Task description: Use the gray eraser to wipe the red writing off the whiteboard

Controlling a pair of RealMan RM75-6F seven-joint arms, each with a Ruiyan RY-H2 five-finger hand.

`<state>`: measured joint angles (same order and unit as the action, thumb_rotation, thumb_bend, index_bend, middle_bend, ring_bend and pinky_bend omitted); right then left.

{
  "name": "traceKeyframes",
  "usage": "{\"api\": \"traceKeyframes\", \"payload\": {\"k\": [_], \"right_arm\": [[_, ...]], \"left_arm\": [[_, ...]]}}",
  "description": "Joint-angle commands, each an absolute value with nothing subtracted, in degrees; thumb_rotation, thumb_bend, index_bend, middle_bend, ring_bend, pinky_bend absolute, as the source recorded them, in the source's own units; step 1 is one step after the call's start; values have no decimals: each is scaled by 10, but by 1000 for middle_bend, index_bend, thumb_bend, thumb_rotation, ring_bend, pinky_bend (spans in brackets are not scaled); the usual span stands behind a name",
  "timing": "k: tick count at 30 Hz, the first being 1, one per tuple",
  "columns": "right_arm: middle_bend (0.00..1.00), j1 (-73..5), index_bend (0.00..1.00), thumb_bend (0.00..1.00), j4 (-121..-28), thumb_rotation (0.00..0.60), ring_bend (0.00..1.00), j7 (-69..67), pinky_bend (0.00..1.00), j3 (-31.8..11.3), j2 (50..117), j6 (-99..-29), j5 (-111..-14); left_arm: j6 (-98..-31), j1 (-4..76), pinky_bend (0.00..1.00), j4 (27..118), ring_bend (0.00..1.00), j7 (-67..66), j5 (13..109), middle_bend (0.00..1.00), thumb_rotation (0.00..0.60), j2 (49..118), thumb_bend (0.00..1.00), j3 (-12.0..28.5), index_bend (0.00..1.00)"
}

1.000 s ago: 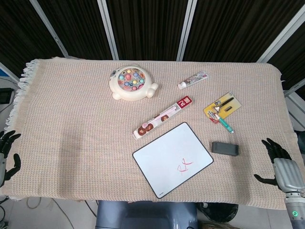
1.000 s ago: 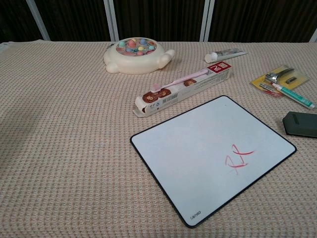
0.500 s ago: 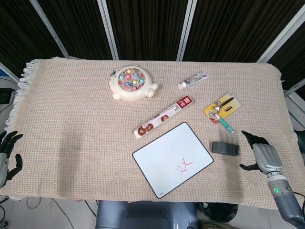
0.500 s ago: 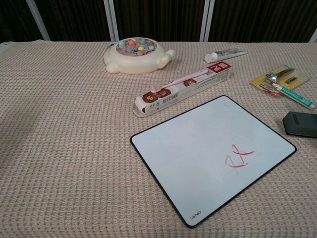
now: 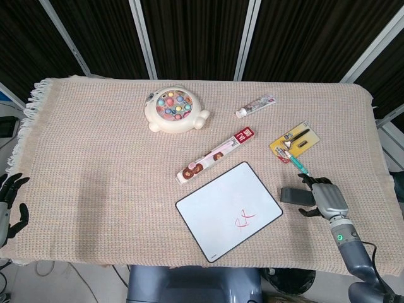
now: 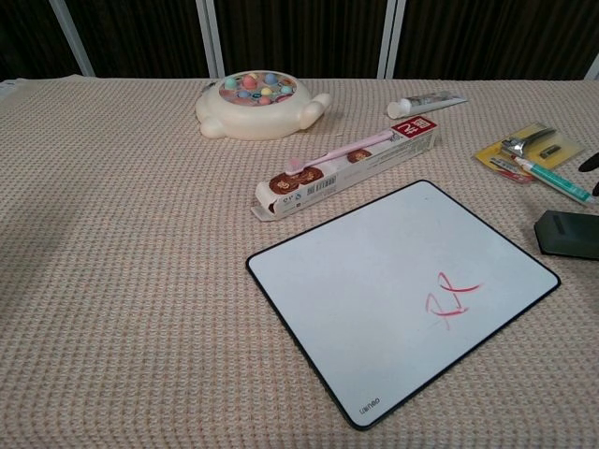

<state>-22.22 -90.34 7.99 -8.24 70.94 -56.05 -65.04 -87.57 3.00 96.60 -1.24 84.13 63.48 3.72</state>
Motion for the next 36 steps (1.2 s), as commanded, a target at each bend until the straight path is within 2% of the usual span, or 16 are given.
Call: {"api": "traceKeyframes", "payload": {"k": [1, 5, 16, 26, 36], "right_arm": [[301, -226, 210, 285, -894, 600, 282, 81, 195, -80, 717, -558, -645], [333, -229, 255, 285, -874, 600, 312, 75, 226, -79, 731, -555, -642], [358, -238, 287, 291, -827, 600, 338, 64, 227, -71, 756, -538, -639], [409, -245, 367, 393, -804, 600, 380, 55, 250, -72, 770, -532, -640], [437, -253, 408, 414, -796, 600, 410, 46, 270, -75, 771, -526, -646]], "left_arm": [[-875, 30, 0, 966, 23, -13, 841, 88, 600, 635, 638, 37, 160], [-875, 30, 0, 966, 23, -14, 842, 88, 600, 635, 637, 36, 160], [-876, 30, 0, 966, 23, -19, 842, 88, 600, 636, 638, 36, 160], [-876, 29, 0, 967, 23, -21, 840, 88, 600, 637, 637, 36, 160], [-876, 28, 0, 969, 23, -22, 837, 88, 600, 636, 637, 37, 160]]}}
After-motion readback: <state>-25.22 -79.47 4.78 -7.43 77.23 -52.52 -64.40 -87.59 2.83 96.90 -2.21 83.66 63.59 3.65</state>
